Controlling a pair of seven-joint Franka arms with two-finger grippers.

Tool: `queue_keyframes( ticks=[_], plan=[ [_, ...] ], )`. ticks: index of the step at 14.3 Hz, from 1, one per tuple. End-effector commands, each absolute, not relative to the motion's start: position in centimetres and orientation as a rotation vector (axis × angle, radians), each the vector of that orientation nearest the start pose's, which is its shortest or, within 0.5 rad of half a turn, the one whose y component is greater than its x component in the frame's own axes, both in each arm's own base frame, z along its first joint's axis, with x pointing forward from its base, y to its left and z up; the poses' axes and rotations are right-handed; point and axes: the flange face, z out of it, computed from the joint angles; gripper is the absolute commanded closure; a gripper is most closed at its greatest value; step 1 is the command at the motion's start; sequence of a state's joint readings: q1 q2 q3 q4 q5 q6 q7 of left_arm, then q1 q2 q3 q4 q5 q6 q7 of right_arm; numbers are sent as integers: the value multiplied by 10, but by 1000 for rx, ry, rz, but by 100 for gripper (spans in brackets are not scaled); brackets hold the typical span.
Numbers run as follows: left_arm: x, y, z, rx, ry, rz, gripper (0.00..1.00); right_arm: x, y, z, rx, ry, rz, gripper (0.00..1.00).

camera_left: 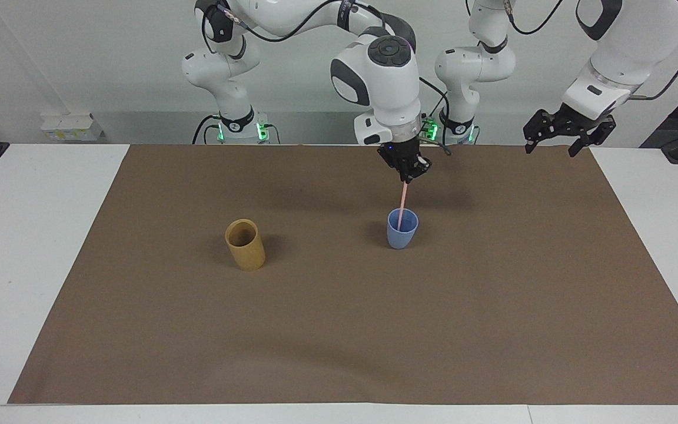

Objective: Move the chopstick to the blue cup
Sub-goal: 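Carry the pink stick over the blue cup with the right gripper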

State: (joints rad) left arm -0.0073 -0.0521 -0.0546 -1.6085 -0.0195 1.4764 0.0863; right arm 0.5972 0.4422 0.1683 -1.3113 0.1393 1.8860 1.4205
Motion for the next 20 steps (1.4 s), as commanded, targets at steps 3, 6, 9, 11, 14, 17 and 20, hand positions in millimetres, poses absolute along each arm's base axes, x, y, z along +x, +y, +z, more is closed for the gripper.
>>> queue_keyframes(
  ticks=[3,6,9,11,14,17,20],
  plan=[
    [523,-32,633,-3136,237,133,0,517,475,498,-2727,986,160,84],
    [523,-32,633,-3136,237,133,0,517,474,503,-2734,984,150,25],
    [523,-32,634,-3136,237,130,0,518,472,505,-2737,987,147,20],
    [524,-32,633,-3135,239,130,0,523,459,517,-2732,995,130,8],
    [524,-32,633,-3136,237,130,0,529,426,547,-2762,928,105,0],
    [523,-32,633,-3136,237,133,0,534,385,578,-2803,898,49,0],
    [524,-32,633,-3136,237,130,0,531,321,604,-2879,782,-7,0]
  ],
)
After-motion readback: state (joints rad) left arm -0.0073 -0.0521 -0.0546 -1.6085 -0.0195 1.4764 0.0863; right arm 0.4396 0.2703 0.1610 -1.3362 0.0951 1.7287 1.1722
